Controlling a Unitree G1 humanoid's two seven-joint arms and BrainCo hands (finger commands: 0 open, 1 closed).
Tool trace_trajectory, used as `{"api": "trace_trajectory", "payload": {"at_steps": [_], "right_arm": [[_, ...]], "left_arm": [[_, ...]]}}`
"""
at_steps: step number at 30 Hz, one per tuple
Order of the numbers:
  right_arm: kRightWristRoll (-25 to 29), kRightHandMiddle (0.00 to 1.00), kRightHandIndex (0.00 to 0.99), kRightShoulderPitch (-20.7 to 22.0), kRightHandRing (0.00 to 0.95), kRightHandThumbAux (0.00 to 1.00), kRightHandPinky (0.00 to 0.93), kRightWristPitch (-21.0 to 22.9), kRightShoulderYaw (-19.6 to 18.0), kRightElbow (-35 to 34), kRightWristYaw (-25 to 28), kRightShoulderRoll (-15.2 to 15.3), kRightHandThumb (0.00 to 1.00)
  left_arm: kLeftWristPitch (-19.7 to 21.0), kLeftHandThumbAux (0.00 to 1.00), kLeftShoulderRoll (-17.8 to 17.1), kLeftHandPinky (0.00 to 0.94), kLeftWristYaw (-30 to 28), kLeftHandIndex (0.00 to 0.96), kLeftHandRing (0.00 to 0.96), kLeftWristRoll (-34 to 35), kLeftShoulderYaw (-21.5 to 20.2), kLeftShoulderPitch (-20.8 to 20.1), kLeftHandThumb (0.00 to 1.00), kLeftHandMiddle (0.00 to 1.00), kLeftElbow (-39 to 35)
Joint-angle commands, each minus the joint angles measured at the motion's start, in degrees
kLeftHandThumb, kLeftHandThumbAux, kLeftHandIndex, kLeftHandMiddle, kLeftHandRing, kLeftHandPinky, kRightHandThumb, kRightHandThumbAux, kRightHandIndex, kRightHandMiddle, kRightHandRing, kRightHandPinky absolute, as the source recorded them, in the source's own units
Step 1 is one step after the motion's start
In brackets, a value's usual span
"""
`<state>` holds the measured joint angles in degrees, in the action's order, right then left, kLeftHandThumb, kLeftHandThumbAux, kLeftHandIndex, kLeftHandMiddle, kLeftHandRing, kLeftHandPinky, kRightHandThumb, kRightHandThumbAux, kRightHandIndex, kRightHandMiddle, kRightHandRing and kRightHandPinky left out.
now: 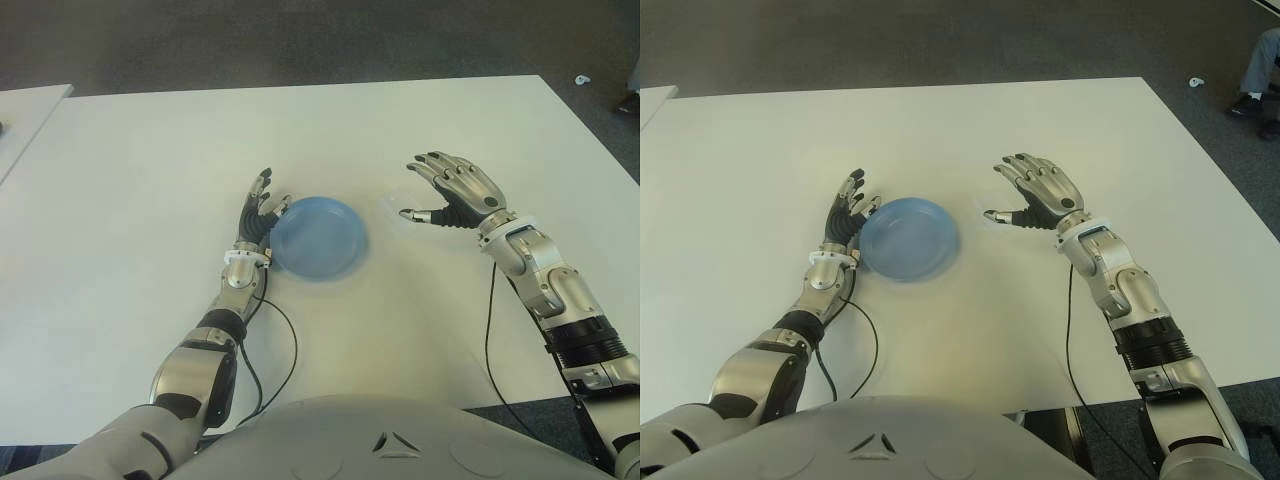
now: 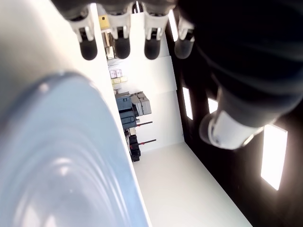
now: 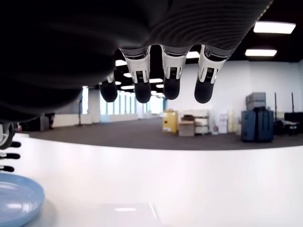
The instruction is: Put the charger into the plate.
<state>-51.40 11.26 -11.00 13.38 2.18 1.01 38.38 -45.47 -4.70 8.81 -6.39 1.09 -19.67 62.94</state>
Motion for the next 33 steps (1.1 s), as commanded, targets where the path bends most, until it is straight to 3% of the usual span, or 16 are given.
{"api": "trace_trajectory", "payload": {"at_steps": [1, 20, 33], "right_arm": [[0.05, 0.0, 0.0, 0.98, 0.0, 0.158, 0.0, -0.43, 1.41, 1.74, 1.99, 0.28, 0.252], [0.48, 0.0, 0.0, 5.78, 0.0, 0.109, 0.0, -3.74, 5.23, 13.36, 2.34, 0.75, 0.274], [-0.54, 0.0, 0.0, 10.54, 0.0, 0.096, 0.0, -10.52, 10.41, 29.3, -4.77, -0.19, 0.286]], "left_arm": [[1.2, 0.638, 0.77, 0.0, 0.19, 0.0, 0.0, -1.5, 0.79, 7.41, 0.033, 0.0, 4.13], [0.53, 0.634, 0.91, 0.0, 0.66, 0.0, 0.0, -1.69, 0.87, 7.57, 0.036, 0.0, 3.87], [0.65, 0.624, 0.87, 0.014, 0.9, 0.0, 0.0, -1.9, 1.0, 7.54, 0.04, 0.0, 3.68]]}}
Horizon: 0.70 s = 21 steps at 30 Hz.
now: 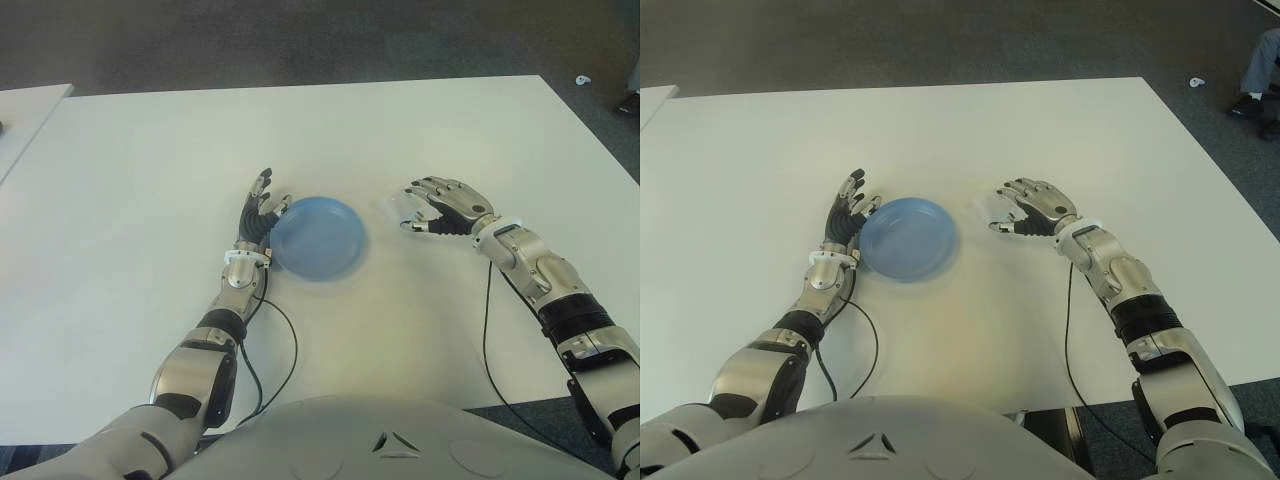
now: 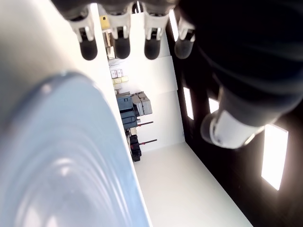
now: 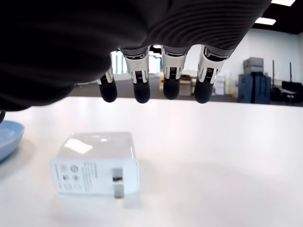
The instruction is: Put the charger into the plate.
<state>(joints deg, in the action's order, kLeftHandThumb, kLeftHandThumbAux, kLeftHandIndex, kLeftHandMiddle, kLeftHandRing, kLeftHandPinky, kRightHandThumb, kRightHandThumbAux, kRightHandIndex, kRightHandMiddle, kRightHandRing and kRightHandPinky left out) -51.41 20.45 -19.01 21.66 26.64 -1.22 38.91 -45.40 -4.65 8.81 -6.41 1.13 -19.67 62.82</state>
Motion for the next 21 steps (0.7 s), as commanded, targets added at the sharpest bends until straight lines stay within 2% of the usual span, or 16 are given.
{"api": "trace_trajectory", "payload": {"at_steps": [1, 9, 13, 21], "right_arm": [[-0.64, 0.0, 0.0, 1.61, 0.0, 0.096, 0.0, -2.88, 2.52, 5.91, -3.23, -0.85, 0.287], [-0.71, 0.0, 0.0, 3.63, 0.0, 0.1, 0.0, -3.86, 4.81, 11.92, -6.66, -2.3, 0.295], [-0.59, 0.0, 0.0, 4.63, 0.0, 0.1, 0.0, -2.45, 5.75, 15.42, -7.87, -4.11, 0.3], [0.21, 0.0, 0.0, 5.29, 0.0, 0.098, 0.0, 0.06, 6.14, 18.15, -9.84, -6.4, 0.301]], "left_arm": [[0.61, 0.624, 0.81, 0.013, 0.95, 0.0, 0.0, -1.93, 1.01, 7.56, 0.039, 0.0, 3.76], [0.85, 0.617, 0.51, 0.008, 1.01, 0.0, 0.0, -2.17, 1.2, 7.6, 0.039, 0.0, 3.65], [0.92, 0.623, 0.51, 0.009, 0.38, 0.0, 0.0, -1.9, 1.08, 7.65, 0.043, 0.0, 3.61], [0.62, 0.628, 0.93, 0.021, -0.8, 0.0, 0.0, -0.98, 0.59, 7.71, 0.054, 0.0, 3.38]]}}
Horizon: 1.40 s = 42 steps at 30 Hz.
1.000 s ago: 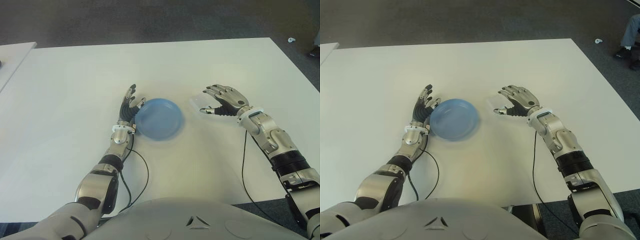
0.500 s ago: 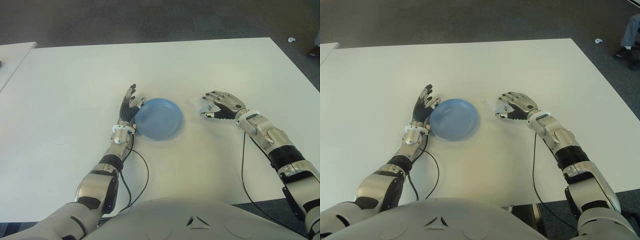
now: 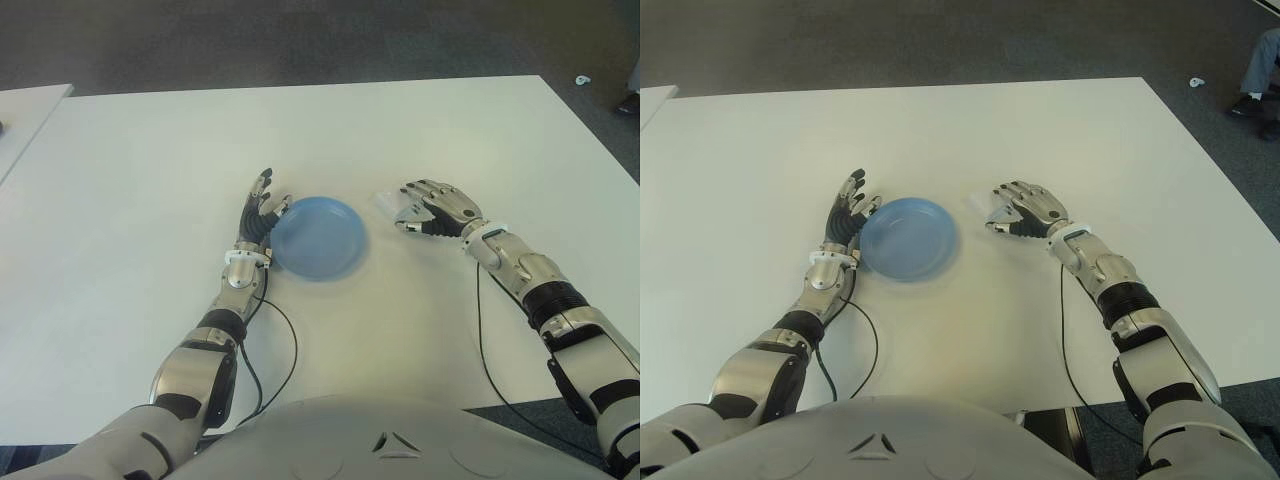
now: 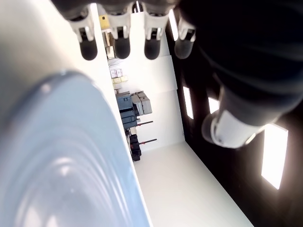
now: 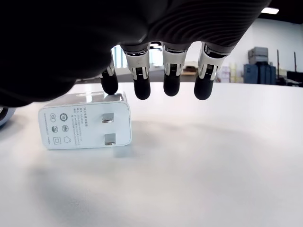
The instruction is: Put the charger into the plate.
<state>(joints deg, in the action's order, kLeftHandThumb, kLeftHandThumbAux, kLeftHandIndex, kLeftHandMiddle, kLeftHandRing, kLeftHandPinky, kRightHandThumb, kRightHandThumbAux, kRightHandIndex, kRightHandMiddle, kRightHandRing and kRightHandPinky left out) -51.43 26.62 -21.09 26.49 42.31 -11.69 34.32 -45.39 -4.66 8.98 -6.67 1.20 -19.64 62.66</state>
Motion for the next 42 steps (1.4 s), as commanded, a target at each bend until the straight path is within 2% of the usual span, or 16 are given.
{"api": "trace_trajectory", "payload": {"at_steps": [1, 10, 18, 27, 32, 36, 42], "right_arm": [[0.36, 0.0, 0.0, -0.88, 0.0, 0.099, 0.0, 2.46, 1.27, 2.62, 0.51, -2.07, 0.301], [1.4, 0.0, 0.0, -1.11, 0.0, 0.104, 0.0, 5.67, 1.13, 2.52, 0.12, -4.16, 0.316], [2.55, 0.0, 0.0, -1.27, 0.0, 0.109, 0.0, 8.64, 0.84, 1.19, -0.13, -6.25, 0.321], [2.17, 0.0, 0.0, -1.66, 0.0, 0.119, 0.0, 9.35, 1.31, -0.58, -0.59, -5.79, 0.309], [1.17, 0.0, 0.0, -1.87, 0.0, 0.12, 0.0, 9.47, 1.95, -2.5, -0.39, -4.44, 0.308], [0.63, 0.0, 0.0, -3.53, 0.0, 0.121, 0.0, 11.51, 1.22, -8.13, 0.53, -2.97, 0.303], [0.29, 0.0, 0.0, -6.42, 0.0, 0.124, 0.0, 16.74, -0.11, -17.78, 3.77, -2.78, 0.292]], "left_arm": [[0.51, 0.626, 0.97, 0.024, -1.07, 0.0, 0.0, -0.64, 0.47, 7.71, 0.055, 0.0, 3.51], [0.53, 0.609, 1.19, 0.017, -2.12, 0.0, 0.0, 0.04, 0.03, 7.75, 0.056, 0.0, 3.4], [2.13, 0.608, 0.89, 0.003, -1.71, 0.0, 0.0, -0.49, 0.32, 7.27, 0.039, 0.0, 4.0], [2.26, 0.616, 1.09, 0.006, -1.49, 0.0, 0.0, -0.46, 0.27, 7.21, 0.025, 0.0, 4.22], [1.83, 0.616, 1.14, 0.002, -1.61, 0.0, 0.0, -0.35, 0.19, 7.33, 0.021, 0.0, 4.3], [2.11, 0.611, 0.87, 0.0, -1.01, 0.0, 0.0, -0.97, 0.55, 7.25, 0.02, 0.0, 4.4], [2.3, 0.599, 0.73, 0.001, -1.39, 0.0, 0.0, -0.82, 0.46, 6.93, 0.025, 0.0, 4.68]]}}
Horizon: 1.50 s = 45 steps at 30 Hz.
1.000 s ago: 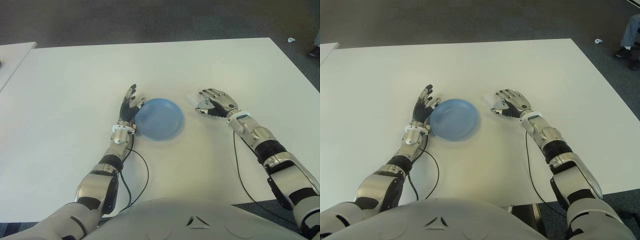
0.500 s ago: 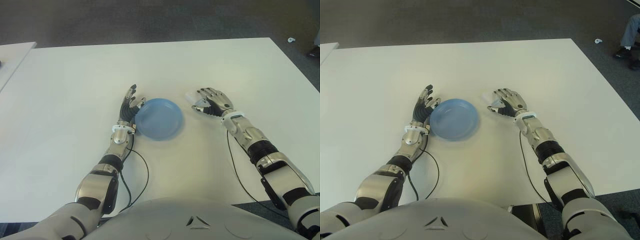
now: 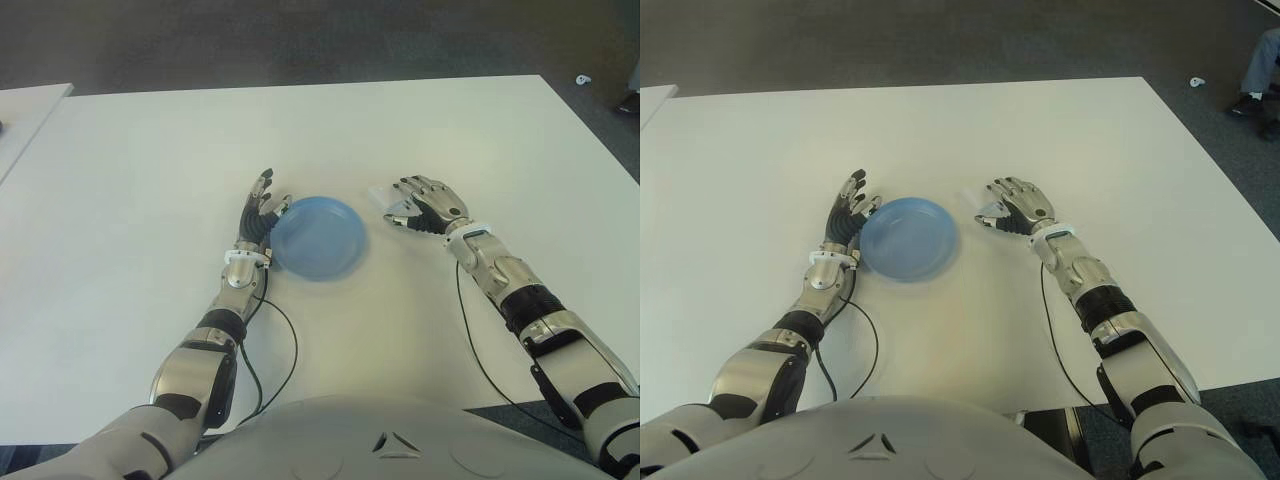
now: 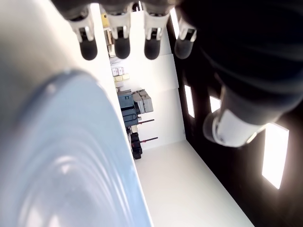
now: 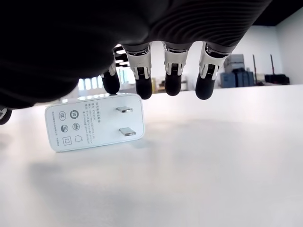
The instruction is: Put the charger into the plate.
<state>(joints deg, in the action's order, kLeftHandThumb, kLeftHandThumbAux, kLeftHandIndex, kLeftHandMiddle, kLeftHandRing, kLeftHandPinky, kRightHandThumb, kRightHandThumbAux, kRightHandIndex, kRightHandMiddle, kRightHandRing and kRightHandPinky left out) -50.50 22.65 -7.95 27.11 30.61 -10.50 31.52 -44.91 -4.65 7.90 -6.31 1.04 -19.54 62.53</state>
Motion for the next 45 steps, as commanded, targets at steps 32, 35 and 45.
{"api": "trace_trajectory", "payload": {"at_steps": [32, 35, 45], "right_arm": [[-6.74, 0.0, 0.0, -5.39, 0.0, 0.132, 0.0, 7.46, -1.65, -15.7, -2.89, 0.77, 0.268], [-7.01, 0.0, 0.0, -5.44, 0.0, 0.134, 0.0, 8.26, -1.89, -15.79, -3.91, 0.07, 0.267], [-6.96, 0.0, 0.0, -5.08, 0.0, 0.125, 0.0, 13.98, -2.75, -15.86, -4.55, -3.33, 0.266]], "left_arm": [[3.97, 0.604, 0.07, 0.01, 1.16, 0.0, 0.001, -2.59, 1.38, 6.36, 0.012, 0.01, 5.57], [3.89, 0.609, 0.09, 0.01, 0.99, 0.0, 0.004, -2.3, 1.08, 6.26, 0.011, 0.015, 5.64], [3.75, 0.615, -0.13, 0.023, 0.55, 0.0, 0.013, -2.03, 0.7, 6.09, 0.016, 0.024, 5.79]]}}
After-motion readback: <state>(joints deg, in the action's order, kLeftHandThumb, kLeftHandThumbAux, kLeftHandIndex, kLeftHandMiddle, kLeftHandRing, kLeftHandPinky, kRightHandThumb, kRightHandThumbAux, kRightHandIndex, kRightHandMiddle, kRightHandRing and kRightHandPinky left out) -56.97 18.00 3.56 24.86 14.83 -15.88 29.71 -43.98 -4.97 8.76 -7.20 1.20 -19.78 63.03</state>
